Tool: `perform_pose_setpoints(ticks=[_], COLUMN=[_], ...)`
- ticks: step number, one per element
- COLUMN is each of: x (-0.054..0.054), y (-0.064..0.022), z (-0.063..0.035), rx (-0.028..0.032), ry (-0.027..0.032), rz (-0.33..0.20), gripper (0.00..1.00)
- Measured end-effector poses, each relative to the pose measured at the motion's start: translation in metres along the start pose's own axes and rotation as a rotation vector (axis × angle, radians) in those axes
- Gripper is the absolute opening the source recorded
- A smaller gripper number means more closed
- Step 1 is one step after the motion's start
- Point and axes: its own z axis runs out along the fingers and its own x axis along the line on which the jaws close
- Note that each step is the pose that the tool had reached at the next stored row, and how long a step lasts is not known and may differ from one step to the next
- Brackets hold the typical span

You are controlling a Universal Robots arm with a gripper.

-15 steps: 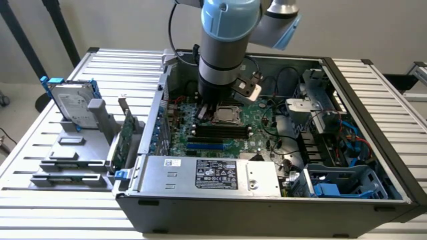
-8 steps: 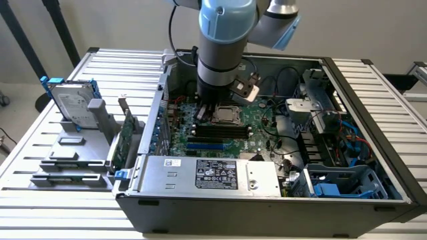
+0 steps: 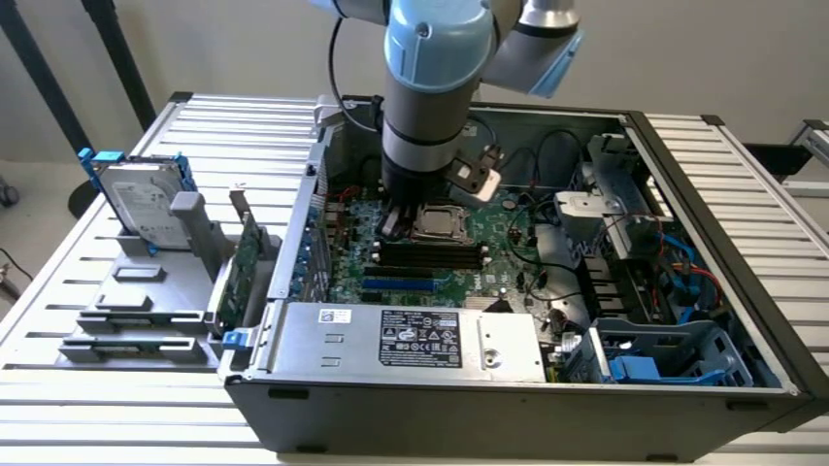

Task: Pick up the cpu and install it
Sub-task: 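Install the first cpu locking lever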

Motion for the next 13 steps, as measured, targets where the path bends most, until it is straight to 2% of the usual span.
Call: perform_pose_setpoints(ticks=[13], x=[0.0008], y=[-0.0048], z=[0.01], rx=[-0.0039], ry=[0.0023], rz=[-0.001], gripper=[0.11])
